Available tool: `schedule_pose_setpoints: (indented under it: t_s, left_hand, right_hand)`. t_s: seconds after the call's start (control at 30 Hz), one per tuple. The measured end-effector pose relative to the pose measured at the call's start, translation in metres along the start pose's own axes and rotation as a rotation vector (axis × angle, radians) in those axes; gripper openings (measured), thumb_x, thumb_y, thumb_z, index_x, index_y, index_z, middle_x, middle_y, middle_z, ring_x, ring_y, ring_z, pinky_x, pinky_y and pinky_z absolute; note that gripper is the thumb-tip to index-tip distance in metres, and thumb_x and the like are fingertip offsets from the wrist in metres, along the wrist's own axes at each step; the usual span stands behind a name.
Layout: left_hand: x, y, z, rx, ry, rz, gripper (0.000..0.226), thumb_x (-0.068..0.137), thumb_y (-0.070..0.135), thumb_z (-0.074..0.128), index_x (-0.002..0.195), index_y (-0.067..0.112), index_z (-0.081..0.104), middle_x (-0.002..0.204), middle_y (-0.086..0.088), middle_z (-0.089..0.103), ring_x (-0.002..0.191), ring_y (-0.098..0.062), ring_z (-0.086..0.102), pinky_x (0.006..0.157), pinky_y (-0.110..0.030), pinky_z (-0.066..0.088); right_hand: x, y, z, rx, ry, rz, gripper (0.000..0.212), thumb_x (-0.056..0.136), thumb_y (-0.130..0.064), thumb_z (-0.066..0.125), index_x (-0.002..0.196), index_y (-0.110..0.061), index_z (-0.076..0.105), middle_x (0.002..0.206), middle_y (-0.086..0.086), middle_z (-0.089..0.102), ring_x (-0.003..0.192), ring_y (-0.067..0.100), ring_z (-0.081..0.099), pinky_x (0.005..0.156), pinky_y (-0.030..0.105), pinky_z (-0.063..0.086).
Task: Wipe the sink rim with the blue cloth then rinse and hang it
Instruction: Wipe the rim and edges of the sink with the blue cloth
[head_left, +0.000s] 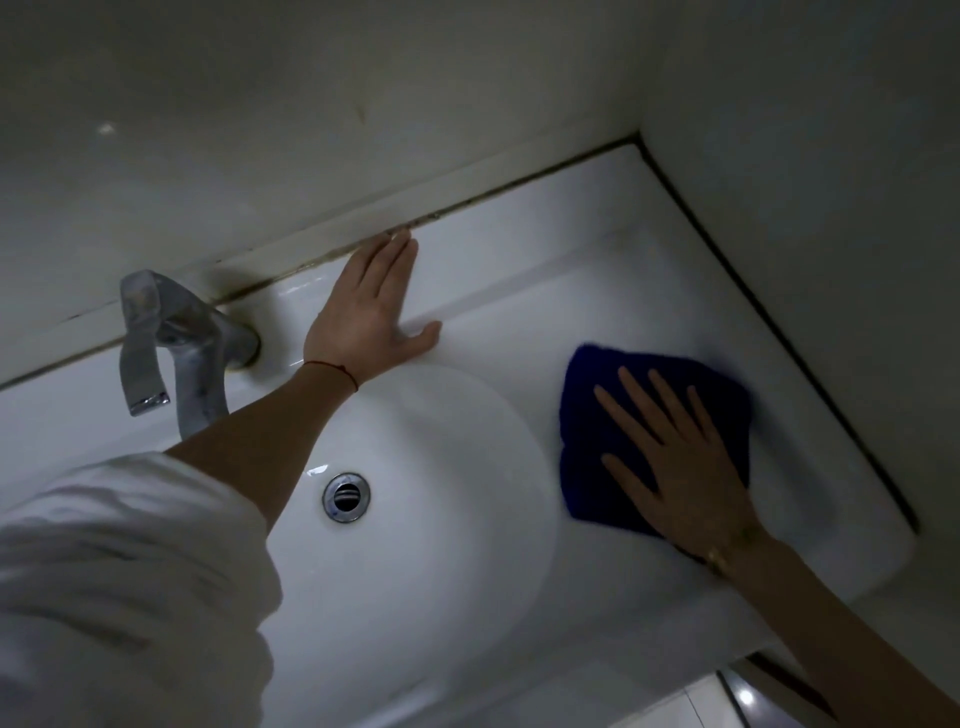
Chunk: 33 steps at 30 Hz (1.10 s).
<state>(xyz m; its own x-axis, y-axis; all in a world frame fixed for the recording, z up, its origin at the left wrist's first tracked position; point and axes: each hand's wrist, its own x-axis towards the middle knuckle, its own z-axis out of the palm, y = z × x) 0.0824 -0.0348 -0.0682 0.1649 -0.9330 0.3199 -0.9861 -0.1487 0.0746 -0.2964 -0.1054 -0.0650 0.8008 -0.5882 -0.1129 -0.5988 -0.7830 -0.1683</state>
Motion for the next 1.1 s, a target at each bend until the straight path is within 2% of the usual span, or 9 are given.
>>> schedule_pose_setpoints:
  t_s: [0.1, 0.3, 0.4, 0.57, 0.67, 0.73, 0.9, 0.97, 1.1]
  left_hand:
    - [0.0, 0.0, 0.0, -0.003, -0.009, -0.007, 0.084, 0.087, 0.051, 0.06, 0.146, -0.003, 0.036, 0.151, -0.019, 0.039, 0.141, -0.036, 0.033, 0.118, -0.043, 0.029]
    - [0.001, 0.002, -0.002, -0.009, -0.023, -0.011, 0.085, 0.087, 0.051, 0.061, 0.147, -0.003, 0.035, 0.152, -0.019, 0.038, 0.142, -0.035, 0.032, 0.118, -0.043, 0.028]
    - [0.001, 0.003, -0.004, -0.002, -0.03, -0.011, 0.085, 0.087, 0.051, 0.06, 0.147, -0.003, 0.034, 0.152, -0.02, 0.038, 0.142, -0.035, 0.031, 0.119, -0.043, 0.028]
    - [0.0, 0.003, -0.004, 0.011, -0.043, -0.019, 0.086, 0.087, 0.052, 0.06, 0.148, -0.002, 0.032, 0.153, -0.019, 0.036, 0.142, -0.034, 0.03, 0.12, -0.042, 0.027]
    - [0.0, 0.003, -0.003, 0.002, -0.033, -0.02, 0.085, 0.087, 0.051, 0.061, 0.147, -0.003, 0.034, 0.152, -0.019, 0.038, 0.142, -0.035, 0.032, 0.119, -0.043, 0.028]
    - [0.0, 0.002, -0.002, 0.0, -0.032, -0.023, 0.085, 0.087, 0.051, 0.061, 0.147, -0.003, 0.035, 0.152, -0.019, 0.038, 0.142, -0.035, 0.032, 0.118, -0.043, 0.029]
    - [0.001, 0.004, -0.004, -0.002, -0.04, -0.025, 0.085, 0.087, 0.051, 0.06, 0.147, -0.002, 0.034, 0.152, -0.018, 0.038, 0.142, -0.034, 0.031, 0.118, -0.042, 0.028]
    - [0.001, 0.004, -0.004, 0.005, -0.052, -0.032, 0.086, 0.087, 0.052, 0.06, 0.148, -0.002, 0.033, 0.153, -0.018, 0.037, 0.142, -0.034, 0.03, 0.12, -0.041, 0.026]
    - [0.001, 0.004, -0.006, 0.001, -0.056, -0.036, 0.086, 0.087, 0.051, 0.061, 0.148, -0.002, 0.033, 0.153, -0.018, 0.037, 0.143, -0.034, 0.03, 0.121, -0.039, 0.025]
  right_hand:
    - [-0.007, 0.004, 0.0, 0.005, 0.0, -0.011, 0.061, 0.098, -0.056, 0.022, 0.153, -0.032, 0.016, 0.162, -0.004, 0.01, 0.149, 0.024, 0.011, 0.12, 0.049, 0.007]
    - [0.092, 0.001, -0.01, 0.005, 0.037, 0.095, 0.063, 0.097, -0.056, 0.028, 0.153, -0.028, 0.018, 0.161, 0.004, 0.016, 0.146, 0.031, 0.015, 0.12, 0.048, 0.007]
    - [0.112, -0.018, -0.007, -0.021, 0.063, 0.14, 0.062, 0.098, -0.053, 0.031, 0.153, -0.027, 0.016, 0.161, 0.005, 0.017, 0.146, 0.03, 0.016, 0.12, 0.049, 0.008]
    - [0.052, -0.035, 0.006, 0.021, 0.024, -0.123, 0.058, 0.099, -0.055, 0.025, 0.153, -0.033, 0.016, 0.161, -0.006, 0.015, 0.148, 0.02, 0.012, 0.121, 0.046, 0.009]
    - [0.029, -0.02, 0.008, 0.057, 0.003, -0.183, 0.058, 0.099, -0.056, 0.028, 0.152, -0.035, 0.016, 0.161, -0.009, 0.013, 0.149, 0.016, 0.009, 0.121, 0.043, 0.007]
    - [0.042, -0.007, 0.004, 0.038, 0.018, -0.132, 0.057, 0.099, -0.055, 0.028, 0.152, -0.035, 0.018, 0.161, -0.008, 0.016, 0.148, 0.018, 0.012, 0.121, 0.044, 0.007]
    - [0.113, -0.015, -0.008, 0.012, 0.091, 0.159, 0.06, 0.099, -0.05, 0.032, 0.153, -0.026, 0.019, 0.16, 0.005, 0.019, 0.146, 0.03, 0.016, 0.12, 0.048, 0.006]
    - [0.111, -0.029, -0.004, -0.017, 0.073, 0.116, 0.06, 0.1, -0.05, 0.029, 0.153, -0.027, 0.017, 0.16, 0.004, 0.017, 0.147, 0.029, 0.015, 0.12, 0.049, 0.005]
    - [0.048, -0.038, 0.006, 0.029, 0.023, -0.131, 0.059, 0.099, -0.052, 0.027, 0.153, -0.032, 0.016, 0.161, -0.005, 0.014, 0.149, 0.021, 0.011, 0.121, 0.047, 0.007]
